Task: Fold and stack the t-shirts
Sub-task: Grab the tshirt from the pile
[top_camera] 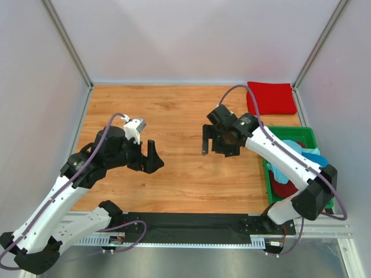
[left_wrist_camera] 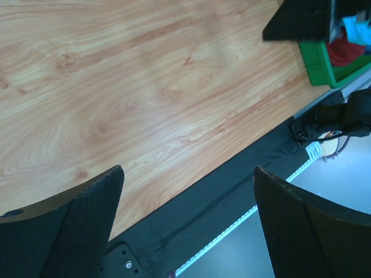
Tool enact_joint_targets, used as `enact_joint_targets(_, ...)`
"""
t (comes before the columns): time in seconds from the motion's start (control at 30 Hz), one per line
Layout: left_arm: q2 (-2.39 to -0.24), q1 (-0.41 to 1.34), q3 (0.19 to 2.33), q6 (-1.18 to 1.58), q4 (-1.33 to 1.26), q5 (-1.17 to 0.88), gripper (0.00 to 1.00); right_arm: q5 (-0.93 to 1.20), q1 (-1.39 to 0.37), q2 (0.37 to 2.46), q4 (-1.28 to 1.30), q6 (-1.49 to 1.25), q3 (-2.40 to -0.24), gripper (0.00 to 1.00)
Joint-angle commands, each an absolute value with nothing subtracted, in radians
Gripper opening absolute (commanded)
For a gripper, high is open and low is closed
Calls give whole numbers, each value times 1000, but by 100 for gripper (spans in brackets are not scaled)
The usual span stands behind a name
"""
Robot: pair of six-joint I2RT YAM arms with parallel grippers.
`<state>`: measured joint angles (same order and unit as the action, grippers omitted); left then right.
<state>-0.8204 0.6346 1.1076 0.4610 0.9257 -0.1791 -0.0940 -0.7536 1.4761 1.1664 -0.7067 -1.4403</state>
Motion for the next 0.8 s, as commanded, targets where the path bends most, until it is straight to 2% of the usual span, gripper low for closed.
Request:
enact_joint_targets(0.0,-834,634,1134,427,946,-204,99,-112,-575,1399,1203,-612,-1460,88)
enact_joint_targets(0.07,-839,632,1140,405,957,-213,99,-115,-459,1381,1213,-575,-1471,86)
enact_joint_targets(0.1,-841,634,1141,397,959,-213,99,-109,-325,1365,1216,-557,-1476,83)
enact_joint_targets(0.17,-835,632,1140,373,966,-218,99,-117,-183,1355,1219,-512,-1474,79)
enact_joint_targets(0.2,-831,634,1138,367,969,-218,98,-112,-57,1345,1207,-503,-1464,72)
enact_joint_targets(0.3,-821,632,1131,341,976,-218,98,-132,102,1345,1180,-468,-1433,65)
enact_joint_targets(0.43,-825,634,1126,318,974,-216,98,-204,135,1402,1187,-443,-1428,66)
enact_joint_targets(0.53,-836,632,1132,305,974,-212,98,-308,144,1417,1220,-442,-1421,72)
enact_joint_targets(0.77,-857,634,1141,272,977,-192,98,-400,150,1514,1149,-393,-1341,73)
